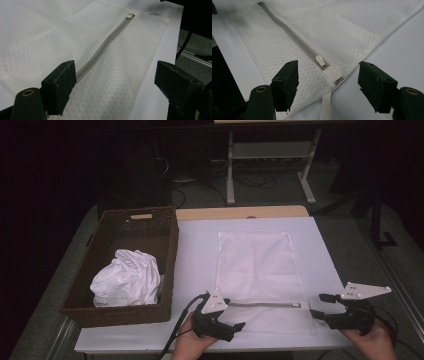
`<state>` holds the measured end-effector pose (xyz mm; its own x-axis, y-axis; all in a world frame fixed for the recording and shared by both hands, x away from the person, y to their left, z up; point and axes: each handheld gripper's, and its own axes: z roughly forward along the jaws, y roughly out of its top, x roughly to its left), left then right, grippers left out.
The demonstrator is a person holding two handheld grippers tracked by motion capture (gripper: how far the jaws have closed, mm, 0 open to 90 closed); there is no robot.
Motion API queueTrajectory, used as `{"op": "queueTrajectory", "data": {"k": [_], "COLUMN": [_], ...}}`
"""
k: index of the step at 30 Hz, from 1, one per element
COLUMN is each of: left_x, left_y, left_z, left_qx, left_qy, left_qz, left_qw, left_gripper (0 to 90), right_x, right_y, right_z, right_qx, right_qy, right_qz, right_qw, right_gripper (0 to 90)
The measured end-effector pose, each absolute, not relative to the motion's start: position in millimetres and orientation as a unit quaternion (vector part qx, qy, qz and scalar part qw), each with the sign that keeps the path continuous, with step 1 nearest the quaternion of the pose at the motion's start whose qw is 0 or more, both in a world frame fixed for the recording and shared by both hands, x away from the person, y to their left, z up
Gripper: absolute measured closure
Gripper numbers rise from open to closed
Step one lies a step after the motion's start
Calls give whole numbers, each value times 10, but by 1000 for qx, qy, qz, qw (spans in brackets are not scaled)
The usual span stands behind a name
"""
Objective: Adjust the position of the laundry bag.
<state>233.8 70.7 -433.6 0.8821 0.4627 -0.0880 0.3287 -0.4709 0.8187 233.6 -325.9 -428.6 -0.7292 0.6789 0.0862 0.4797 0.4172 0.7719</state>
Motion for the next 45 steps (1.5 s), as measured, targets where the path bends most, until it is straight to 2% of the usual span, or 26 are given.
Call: {"op": "queueTrajectory", "data": {"k": [5,12,38,45], "left_x": [2402,2529,2775,2825], "left_y": [533,366,-105,-201], "left_z": [-4287,-4283,-4146,-4157], "left_qx": [859,859,869,872], "left_qy": [220,229,198,197], "left_qz": [84,67,78,66], "left_qw": [454,454,448,444], "left_gripper": [167,167,207,209], "right_x": [2378,2409,2554,2576], "right_y": [-3332,-3412,-3353,-3361], "right_z": [-4273,-4269,-4294,-4291], "right_qx": [358,366,365,366], "right_qy": [830,826,829,828], "right_qz": [411,413,406,406], "right_qw": [115,113,119,122], "right_gripper": [349,347,312,306]}}
